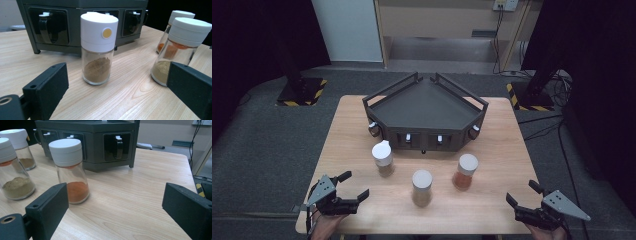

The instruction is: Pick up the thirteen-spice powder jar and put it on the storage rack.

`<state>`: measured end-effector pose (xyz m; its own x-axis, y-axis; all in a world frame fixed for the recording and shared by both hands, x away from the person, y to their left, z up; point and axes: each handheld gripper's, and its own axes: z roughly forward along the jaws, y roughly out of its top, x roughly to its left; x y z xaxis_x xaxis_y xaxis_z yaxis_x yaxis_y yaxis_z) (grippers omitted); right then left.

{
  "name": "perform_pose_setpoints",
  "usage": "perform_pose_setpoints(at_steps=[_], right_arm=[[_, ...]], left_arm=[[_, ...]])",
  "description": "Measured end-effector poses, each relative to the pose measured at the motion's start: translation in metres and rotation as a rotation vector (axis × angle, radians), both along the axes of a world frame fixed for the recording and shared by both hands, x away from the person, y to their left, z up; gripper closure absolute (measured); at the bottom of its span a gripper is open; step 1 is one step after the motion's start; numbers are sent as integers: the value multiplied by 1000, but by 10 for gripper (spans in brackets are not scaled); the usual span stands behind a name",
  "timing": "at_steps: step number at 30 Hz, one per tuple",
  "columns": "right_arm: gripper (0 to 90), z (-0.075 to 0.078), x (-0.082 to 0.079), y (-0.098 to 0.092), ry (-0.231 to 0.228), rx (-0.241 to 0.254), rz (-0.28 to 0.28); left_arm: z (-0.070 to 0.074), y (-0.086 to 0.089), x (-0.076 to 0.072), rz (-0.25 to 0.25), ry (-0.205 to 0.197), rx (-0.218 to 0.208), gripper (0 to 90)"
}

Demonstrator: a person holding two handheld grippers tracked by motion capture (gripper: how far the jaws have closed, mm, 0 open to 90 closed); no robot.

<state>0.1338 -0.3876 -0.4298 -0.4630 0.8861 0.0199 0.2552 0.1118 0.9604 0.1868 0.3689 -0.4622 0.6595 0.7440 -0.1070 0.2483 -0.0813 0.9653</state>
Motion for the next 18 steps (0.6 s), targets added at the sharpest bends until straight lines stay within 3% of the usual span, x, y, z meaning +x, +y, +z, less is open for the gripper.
perform_pose_setpoints(at_steps=[18], right_arm=[[66, 0, 2, -1, 5, 7, 17]], left_arm=[[2, 0, 1, -44, 0, 16, 23]])
